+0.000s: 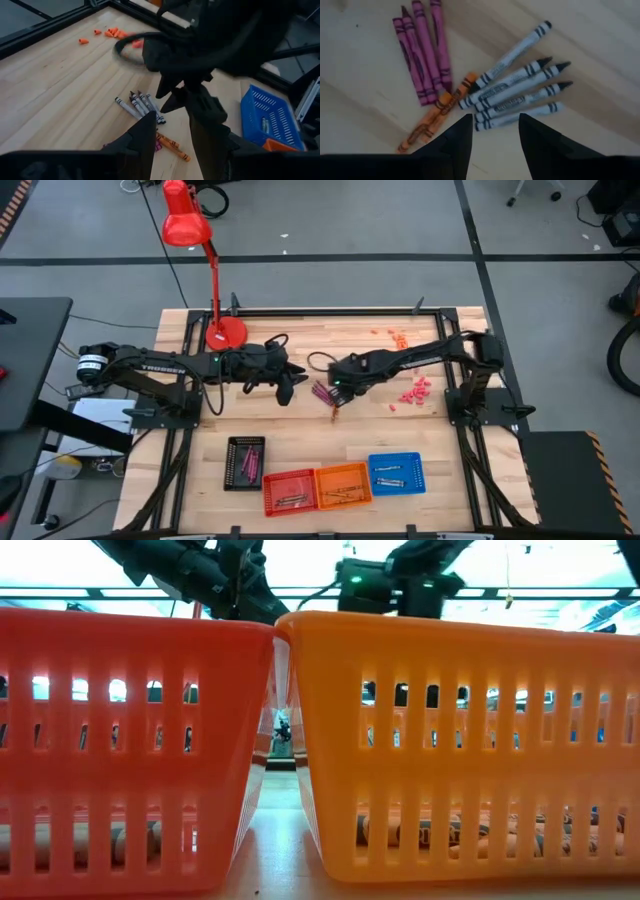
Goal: Sort crayons
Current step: Put the black crayon into the blue bin
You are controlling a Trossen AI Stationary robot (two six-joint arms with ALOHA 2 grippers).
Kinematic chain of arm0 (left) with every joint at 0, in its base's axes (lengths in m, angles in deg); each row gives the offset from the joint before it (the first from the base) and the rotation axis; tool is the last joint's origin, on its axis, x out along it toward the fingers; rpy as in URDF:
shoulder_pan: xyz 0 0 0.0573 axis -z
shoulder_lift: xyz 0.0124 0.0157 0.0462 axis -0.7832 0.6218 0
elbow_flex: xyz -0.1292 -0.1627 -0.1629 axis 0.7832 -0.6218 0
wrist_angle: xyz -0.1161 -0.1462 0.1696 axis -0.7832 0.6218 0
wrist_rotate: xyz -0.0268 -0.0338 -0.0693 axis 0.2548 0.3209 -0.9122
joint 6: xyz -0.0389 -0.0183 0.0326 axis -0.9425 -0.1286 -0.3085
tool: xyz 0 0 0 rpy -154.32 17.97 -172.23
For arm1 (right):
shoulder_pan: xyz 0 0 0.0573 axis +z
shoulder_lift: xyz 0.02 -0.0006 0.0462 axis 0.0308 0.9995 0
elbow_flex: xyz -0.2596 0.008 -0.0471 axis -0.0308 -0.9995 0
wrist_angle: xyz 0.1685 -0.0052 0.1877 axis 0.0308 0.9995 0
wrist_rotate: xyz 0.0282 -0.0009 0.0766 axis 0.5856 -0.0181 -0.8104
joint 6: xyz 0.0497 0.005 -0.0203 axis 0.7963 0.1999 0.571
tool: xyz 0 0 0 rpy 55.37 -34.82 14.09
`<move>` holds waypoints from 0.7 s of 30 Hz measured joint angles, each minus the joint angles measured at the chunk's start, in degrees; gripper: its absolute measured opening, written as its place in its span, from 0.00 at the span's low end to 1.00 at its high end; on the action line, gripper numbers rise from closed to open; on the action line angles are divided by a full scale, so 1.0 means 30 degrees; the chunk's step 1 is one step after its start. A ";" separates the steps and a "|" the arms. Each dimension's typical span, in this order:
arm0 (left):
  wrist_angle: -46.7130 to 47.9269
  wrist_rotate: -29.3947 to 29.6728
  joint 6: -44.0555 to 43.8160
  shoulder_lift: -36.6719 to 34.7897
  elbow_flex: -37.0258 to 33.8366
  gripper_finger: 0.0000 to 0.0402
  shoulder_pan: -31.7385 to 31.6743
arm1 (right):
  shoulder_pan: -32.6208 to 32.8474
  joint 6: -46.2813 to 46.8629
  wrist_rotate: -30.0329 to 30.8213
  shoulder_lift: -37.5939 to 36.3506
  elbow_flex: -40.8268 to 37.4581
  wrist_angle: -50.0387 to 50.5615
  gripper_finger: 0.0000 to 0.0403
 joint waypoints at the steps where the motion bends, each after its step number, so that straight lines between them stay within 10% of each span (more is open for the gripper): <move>1: 0.0248 0.0000 0.0208 -0.0004 0.0000 0.32 -0.0014 | 0.0039 0.0021 0.0294 0.0639 0.0894 0.0900 0.40; 21: 0.7855 0.0007 0.1687 -0.1034 -0.0007 0.32 -0.0108 | -0.0207 0.6391 0.0376 0.3083 0.3601 0.5322 0.40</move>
